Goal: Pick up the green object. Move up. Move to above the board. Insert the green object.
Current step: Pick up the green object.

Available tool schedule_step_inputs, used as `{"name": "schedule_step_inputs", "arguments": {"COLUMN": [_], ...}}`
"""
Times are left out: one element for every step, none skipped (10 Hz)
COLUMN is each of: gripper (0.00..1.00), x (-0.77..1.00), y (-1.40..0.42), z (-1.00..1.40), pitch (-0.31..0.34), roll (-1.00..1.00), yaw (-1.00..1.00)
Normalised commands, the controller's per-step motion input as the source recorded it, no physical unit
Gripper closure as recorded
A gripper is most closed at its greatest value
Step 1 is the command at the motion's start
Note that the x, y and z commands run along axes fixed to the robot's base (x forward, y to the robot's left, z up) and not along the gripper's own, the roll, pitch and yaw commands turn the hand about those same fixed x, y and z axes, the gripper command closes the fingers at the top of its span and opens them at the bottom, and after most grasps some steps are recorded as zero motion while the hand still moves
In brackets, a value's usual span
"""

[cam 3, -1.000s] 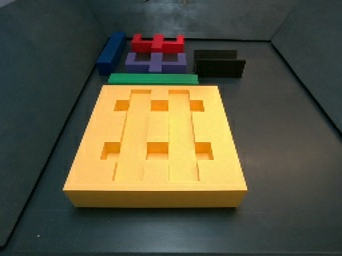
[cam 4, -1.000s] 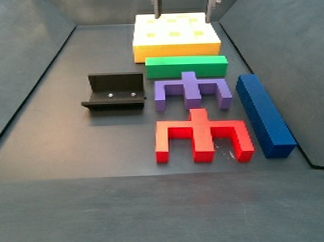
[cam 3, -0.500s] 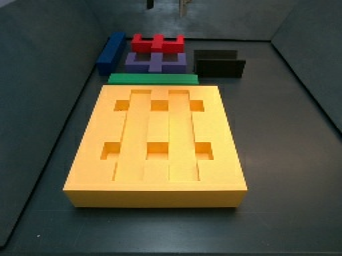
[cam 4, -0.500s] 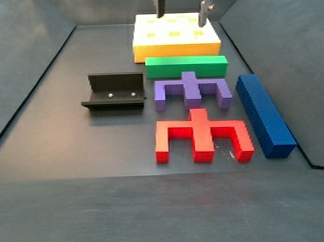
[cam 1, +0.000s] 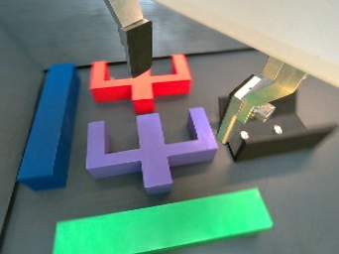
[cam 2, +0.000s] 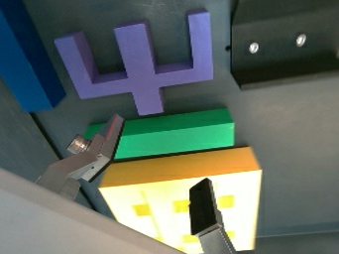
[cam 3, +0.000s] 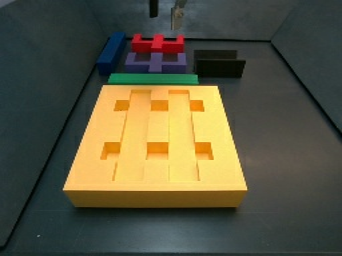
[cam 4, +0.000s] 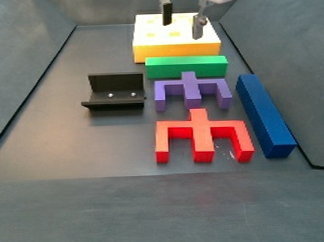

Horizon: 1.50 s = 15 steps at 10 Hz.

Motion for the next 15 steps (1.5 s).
{"name": "schedule_step_inputs", "arguments": {"gripper": [0.00, 0.00, 0.00, 0.00, 0.00, 0.00, 0.00, 0.00, 0.00, 0.00, 0.00, 0.00, 0.00, 0.00, 0.00], "x": [0.00, 0.00, 0.00, 0.00, 0.00, 0.00, 0.00, 0.00, -0.03, -0.01, -0.22, -0.43, -0.49, -0.49, -0.34], "y": [-0.07, -0.08, -0.06, -0.05, -0.07, -0.07, -0.17, -0.39, -0.60, -0.42, -0.23, -0.20, -0.22, -0.19, -0.07], "z": [-0.14, -0.13, -0.15, -0.15, -0.13, -0.13, -0.07, -0.10, -0.31, -0.49, -0.59, -0.71, -0.53, -0.28, -0.19], "pitch": [0.000, 0.000, 0.003, 0.000, 0.020, 0.013, 0.000, 0.000, -0.019, 0.000, -0.001, 0.000, 0.000, 0.000, 0.000], "roll": [-0.16, -0.16, -0.16, -0.15, -0.16, -0.16, -0.12, -0.05, -0.07, -0.11, -0.07, -0.03, -0.06, 0.00, 0.00], "yaw": [-0.89, -0.89, -0.90, -0.91, -0.89, -0.89, -0.88, -0.77, -0.54, -0.06, 0.00, -0.08, -0.15, -0.25, -0.23]}}
